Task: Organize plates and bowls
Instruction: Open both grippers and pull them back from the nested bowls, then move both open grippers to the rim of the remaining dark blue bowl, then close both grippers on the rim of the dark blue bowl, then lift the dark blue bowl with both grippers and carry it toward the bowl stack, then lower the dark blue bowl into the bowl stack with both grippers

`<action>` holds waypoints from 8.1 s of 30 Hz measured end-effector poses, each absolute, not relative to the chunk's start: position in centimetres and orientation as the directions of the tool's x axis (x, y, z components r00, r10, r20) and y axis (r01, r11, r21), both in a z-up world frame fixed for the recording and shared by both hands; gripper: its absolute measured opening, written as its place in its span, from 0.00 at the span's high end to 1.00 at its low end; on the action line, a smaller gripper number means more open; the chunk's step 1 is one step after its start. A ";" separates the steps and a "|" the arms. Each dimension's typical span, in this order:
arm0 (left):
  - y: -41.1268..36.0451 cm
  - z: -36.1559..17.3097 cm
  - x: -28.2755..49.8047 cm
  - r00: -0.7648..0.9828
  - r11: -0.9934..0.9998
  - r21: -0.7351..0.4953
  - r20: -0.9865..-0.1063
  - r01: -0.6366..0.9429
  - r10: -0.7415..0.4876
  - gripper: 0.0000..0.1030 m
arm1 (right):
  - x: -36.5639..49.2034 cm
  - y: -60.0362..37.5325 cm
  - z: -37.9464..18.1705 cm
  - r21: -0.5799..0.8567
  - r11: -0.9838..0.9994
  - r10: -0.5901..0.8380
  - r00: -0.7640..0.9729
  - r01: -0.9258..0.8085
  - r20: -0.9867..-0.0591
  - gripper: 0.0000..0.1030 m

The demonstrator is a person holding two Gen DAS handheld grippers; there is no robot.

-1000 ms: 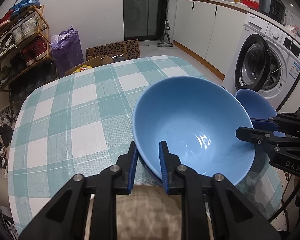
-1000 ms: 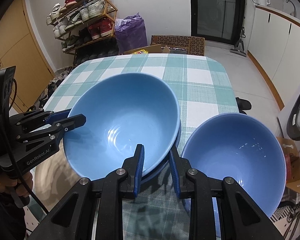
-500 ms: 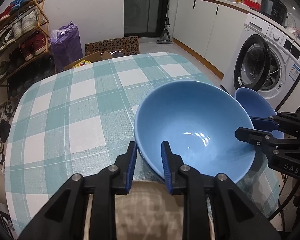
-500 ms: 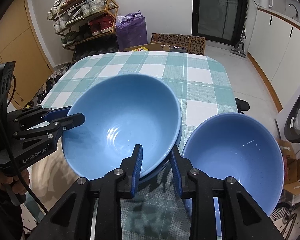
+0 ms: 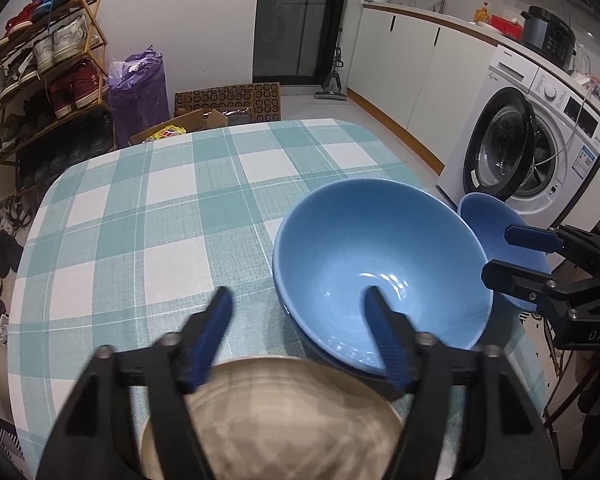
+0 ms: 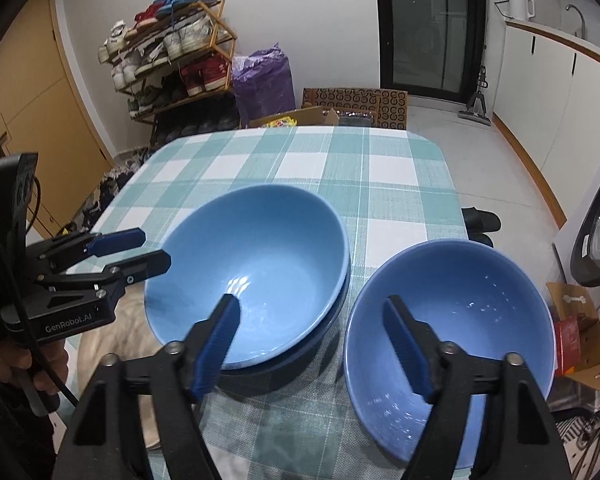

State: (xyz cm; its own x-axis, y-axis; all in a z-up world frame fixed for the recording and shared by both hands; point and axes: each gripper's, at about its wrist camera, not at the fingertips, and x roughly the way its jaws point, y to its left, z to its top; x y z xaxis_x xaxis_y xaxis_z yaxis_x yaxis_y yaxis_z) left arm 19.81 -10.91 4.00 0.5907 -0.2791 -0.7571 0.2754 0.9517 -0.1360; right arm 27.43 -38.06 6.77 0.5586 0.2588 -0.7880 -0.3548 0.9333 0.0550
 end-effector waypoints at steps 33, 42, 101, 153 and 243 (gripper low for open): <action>-18.4 7.1 15.5 0.586 0.886 -0.185 -0.690 0.426 -0.426 0.02 | 20.5 -50.1 10.9 0.150 0.976 0.216 0.705 -0.155 -0.675 0.01; -21.2 6.7 15.0 0.540 0.848 -0.196 -0.695 0.492 -0.474 0.40 | 19.4 -52.9 10.1 0.185 0.978 0.201 0.705 -0.101 -0.680 0.01; -27.7 3.3 17.3 0.425 0.834 -0.231 -0.774 0.501 -0.470 0.66 | 28.0 -55.1 3.5 0.231 0.972 0.194 0.658 -0.031 -0.728 0.56; -28.9 3.7 17.3 0.458 0.823 -0.200 -0.749 0.532 -0.478 0.66 | 25.8 -57.1 3.6 0.194 0.980 0.174 0.697 -0.051 -0.696 0.76; -10.9 8.4 16.4 0.686 0.930 -0.215 -0.629 0.299 -0.366 0.66 | 27.2 -36.4 10.2 0.081 0.945 0.295 0.715 -0.318 -0.634 0.76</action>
